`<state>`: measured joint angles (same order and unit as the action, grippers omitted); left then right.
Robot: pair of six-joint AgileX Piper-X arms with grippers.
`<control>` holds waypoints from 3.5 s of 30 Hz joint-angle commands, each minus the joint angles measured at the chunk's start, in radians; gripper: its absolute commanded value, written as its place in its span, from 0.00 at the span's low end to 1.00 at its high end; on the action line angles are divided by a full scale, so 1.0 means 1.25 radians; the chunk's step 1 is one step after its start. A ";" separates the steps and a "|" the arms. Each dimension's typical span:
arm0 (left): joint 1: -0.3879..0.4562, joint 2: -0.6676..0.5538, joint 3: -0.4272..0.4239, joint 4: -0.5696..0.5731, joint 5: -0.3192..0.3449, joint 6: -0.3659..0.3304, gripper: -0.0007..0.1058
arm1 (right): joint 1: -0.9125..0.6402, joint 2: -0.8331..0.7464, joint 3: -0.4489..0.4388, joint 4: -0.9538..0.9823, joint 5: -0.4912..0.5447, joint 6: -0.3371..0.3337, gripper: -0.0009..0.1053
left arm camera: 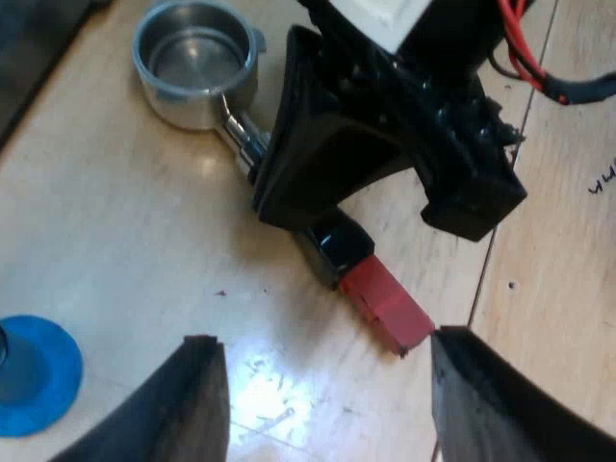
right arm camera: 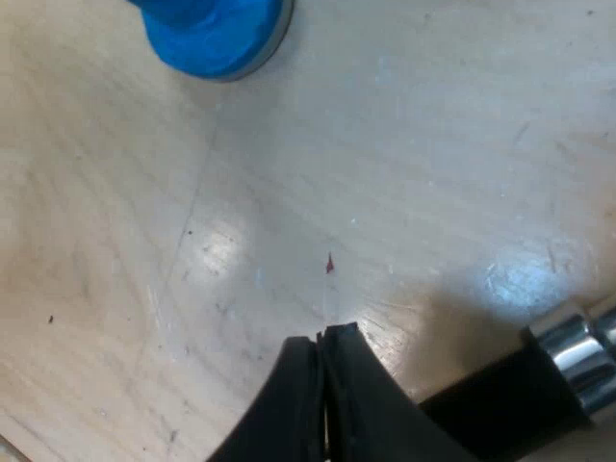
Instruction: Put the handle in the coffee machine
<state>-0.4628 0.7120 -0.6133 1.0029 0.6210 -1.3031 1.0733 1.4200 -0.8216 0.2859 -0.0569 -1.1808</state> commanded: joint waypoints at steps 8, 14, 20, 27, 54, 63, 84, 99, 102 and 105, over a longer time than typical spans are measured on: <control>0.001 -0.005 -0.001 0.020 -0.002 0.003 0.48 | 0.000 -0.095 -0.001 0.027 0.027 -0.032 0.01; 0.001 -0.005 -0.001 0.020 0.015 0.003 0.48 | 0.000 -0.167 -0.024 0.149 0.079 -0.093 0.24; 0.001 -0.005 -0.001 0.020 0.060 0.003 0.48 | 0.000 -0.189 -0.124 0.292 0.103 -0.207 0.75; 0.001 -0.005 -0.001 0.018 0.099 0.003 0.60 | -0.037 -0.189 -0.234 0.431 0.119 -0.275 0.76; 0.001 -0.005 -0.001 0.006 0.113 0.003 0.61 | -0.151 0.004 -0.246 0.489 0.060 -0.588 0.72; 0.001 -0.005 -0.001 0.006 0.131 0.003 0.61 | -0.181 0.064 -0.261 0.485 0.046 -0.621 0.72; 0.001 -0.005 -0.001 0.006 0.149 0.003 0.61 | -0.195 0.165 -0.263 0.414 0.046 -0.668 0.72; 0.001 -0.005 -0.001 0.006 0.149 0.003 0.61 | -0.205 0.193 -0.263 0.394 0.057 -0.675 0.72; 0.001 -0.005 -0.001 0.006 0.149 0.003 0.61 | -0.205 0.201 -0.263 0.401 0.046 -0.675 0.72; 0.001 -0.005 -0.001 0.006 0.149 0.003 0.61 | -0.205 0.200 -0.263 0.410 0.035 -0.675 0.72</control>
<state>-0.4628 0.7120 -0.6133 1.0170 0.7928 -1.3037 0.8197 1.6638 -1.1471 0.7815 0.0000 -2.0078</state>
